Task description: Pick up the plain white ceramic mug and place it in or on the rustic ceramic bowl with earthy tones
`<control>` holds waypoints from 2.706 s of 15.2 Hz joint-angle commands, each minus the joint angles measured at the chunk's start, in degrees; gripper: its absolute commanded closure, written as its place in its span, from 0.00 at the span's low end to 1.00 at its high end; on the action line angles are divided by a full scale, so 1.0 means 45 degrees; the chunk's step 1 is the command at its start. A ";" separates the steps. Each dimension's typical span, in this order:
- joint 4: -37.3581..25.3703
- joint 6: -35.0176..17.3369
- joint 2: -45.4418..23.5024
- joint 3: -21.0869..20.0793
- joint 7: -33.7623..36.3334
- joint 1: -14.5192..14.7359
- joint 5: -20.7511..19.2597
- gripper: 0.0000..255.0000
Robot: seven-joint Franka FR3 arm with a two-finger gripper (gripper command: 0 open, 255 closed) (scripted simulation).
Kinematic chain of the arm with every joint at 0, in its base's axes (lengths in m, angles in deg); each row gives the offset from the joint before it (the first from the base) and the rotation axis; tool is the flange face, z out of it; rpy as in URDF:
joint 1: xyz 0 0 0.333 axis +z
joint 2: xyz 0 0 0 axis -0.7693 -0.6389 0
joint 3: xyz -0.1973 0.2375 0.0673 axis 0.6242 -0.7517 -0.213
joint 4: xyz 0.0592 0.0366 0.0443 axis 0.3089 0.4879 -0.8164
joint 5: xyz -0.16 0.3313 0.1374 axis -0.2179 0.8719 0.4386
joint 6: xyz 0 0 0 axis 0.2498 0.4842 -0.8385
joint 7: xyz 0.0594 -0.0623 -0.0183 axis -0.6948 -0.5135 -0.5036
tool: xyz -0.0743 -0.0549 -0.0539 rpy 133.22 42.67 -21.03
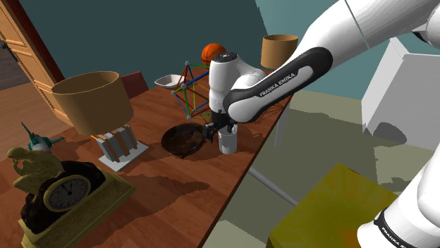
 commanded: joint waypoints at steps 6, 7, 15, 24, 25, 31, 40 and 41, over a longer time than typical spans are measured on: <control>-0.0001 -0.0009 -0.0009 0.0002 0.0004 0.0001 -0.0007 1.00; -0.0001 -0.0009 -0.0009 0.0002 0.0004 0.0001 -0.0007 1.00; -0.0120 0.0281 0.0190 -0.0044 -0.0138 -0.0030 0.0166 1.00; -0.0803 0.1629 0.0965 -0.0172 -0.0693 -0.0119 0.0822 1.00; -0.0893 0.1783 0.1039 -0.0180 -0.0745 -0.0125 0.0883 1.00; -0.1496 0.2718 0.1425 -0.0213 -0.1029 -0.0152 0.1195 1.00; -0.2600 0.4161 0.1821 -0.0232 -0.1354 -0.0169 0.1515 1.00; -0.2738 0.4324 0.1851 -0.0233 -0.1383 -0.0169 0.1540 1.00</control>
